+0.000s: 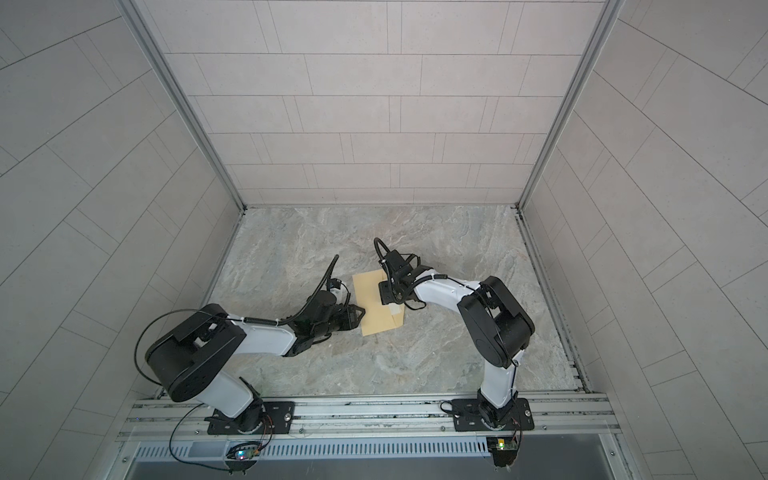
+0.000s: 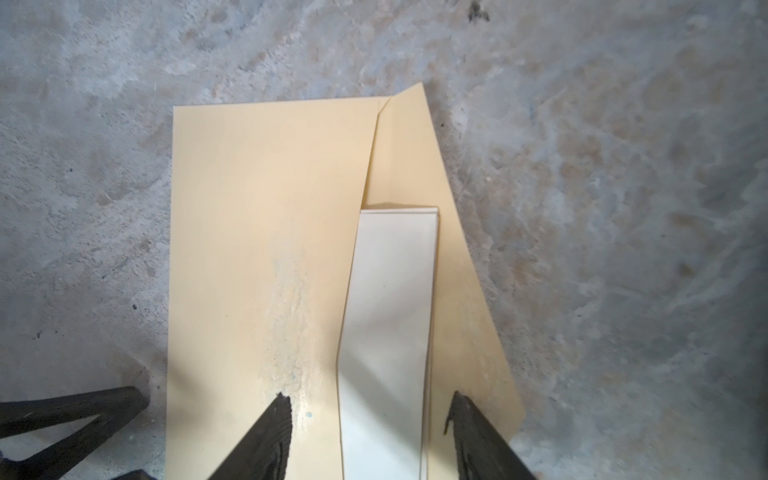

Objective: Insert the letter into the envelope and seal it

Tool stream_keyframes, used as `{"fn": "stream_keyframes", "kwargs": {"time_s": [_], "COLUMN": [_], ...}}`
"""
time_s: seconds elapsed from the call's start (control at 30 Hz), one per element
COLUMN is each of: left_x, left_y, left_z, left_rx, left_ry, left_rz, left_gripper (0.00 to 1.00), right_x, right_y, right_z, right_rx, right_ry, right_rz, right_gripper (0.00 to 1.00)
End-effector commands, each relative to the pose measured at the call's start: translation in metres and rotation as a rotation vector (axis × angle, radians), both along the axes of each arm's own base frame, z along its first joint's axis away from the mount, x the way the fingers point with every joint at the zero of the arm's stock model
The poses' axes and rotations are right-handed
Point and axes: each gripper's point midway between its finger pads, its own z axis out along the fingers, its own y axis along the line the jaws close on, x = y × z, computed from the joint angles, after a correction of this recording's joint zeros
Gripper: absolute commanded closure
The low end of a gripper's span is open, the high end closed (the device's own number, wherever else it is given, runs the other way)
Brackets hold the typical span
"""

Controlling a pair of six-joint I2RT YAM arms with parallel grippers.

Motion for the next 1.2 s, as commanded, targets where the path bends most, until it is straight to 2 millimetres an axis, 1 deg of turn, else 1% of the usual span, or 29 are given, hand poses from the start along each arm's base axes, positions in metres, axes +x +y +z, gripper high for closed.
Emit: {"fn": "stream_keyframes", "kwargs": {"time_s": [0.0, 0.23, 0.53, 1.17], "left_x": [0.004, 0.005, 0.004, 0.004], "left_y": [-0.003, -0.001, -0.001, 0.001], "left_z": [0.000, -0.006, -0.009, -0.018], "left_rx": [-0.010, -0.003, -0.003, -0.010], "left_ry": [-0.003, 0.003, 0.010, 0.037], "left_rz": [-0.001, 0.005, 0.002, 0.020], "left_gripper": [0.51, 0.53, 0.55, 0.55], "right_x": [0.000, -0.004, -0.009, -0.010], "right_y": [0.002, 0.005, 0.011, 0.024], "right_z": [-0.008, -0.016, -0.024, -0.027], "right_rx": [0.007, 0.027, 0.068, 0.138], "right_ry": [0.025, 0.052, 0.077, 0.100], "right_rz": [-0.010, -0.007, -0.014, -0.007], "right_gripper": [0.39, 0.43, 0.45, 0.47]}}
